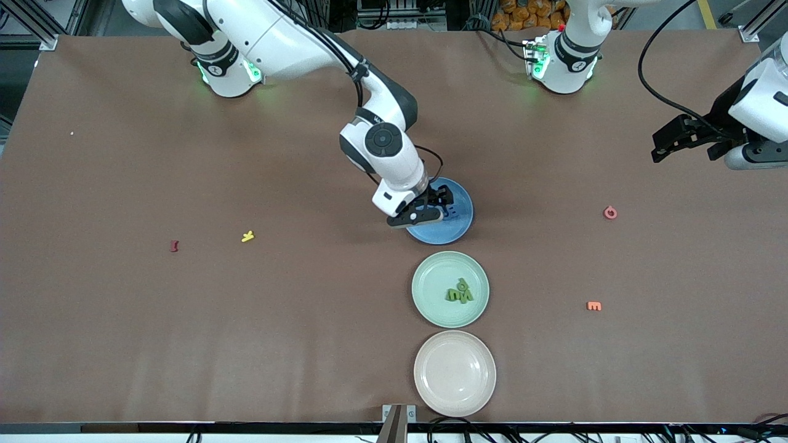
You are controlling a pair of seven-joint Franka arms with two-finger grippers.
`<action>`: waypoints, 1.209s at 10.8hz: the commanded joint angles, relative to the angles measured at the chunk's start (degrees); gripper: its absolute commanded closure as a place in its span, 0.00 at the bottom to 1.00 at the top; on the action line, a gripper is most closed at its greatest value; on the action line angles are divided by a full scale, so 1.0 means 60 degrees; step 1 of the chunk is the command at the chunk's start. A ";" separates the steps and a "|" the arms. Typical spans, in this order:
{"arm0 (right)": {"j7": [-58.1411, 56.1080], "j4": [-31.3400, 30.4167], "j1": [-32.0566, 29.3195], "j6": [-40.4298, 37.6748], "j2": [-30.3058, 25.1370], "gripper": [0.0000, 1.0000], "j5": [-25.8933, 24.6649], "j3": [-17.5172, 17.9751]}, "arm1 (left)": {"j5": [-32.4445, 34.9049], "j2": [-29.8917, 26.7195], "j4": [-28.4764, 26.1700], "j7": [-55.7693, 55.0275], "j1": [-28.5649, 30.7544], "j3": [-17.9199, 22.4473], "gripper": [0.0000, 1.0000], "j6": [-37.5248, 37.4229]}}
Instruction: Sort letters by color into matching plates
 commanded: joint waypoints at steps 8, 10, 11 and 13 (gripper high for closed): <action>-0.5781 0.0054 -0.3242 -0.2405 -0.0968 0.00 0.0019 -0.2819 | 0.0248 -0.0061 0.0141 0.0268 -0.0074 0.0145 0.00 -0.0039; -0.6764 0.0054 -0.3842 -0.2405 -0.1099 0.00 0.0034 -0.3246 | 0.0510 -0.0061 0.0156 0.0268 -0.0074 0.0145 0.00 0.0181; -0.7030 0.0039 -0.4078 -0.2405 -0.1260 0.00 0.0019 -0.3393 | 0.0512 -0.0046 0.0156 0.0253 -0.0074 0.0131 0.00 0.0196; -0.7410 0.0009 -0.4182 -0.3292 -0.1771 0.00 0.0005 -0.3991 | 0.0512 -0.0017 0.0171 0.0282 -0.0074 0.0131 0.00 0.0269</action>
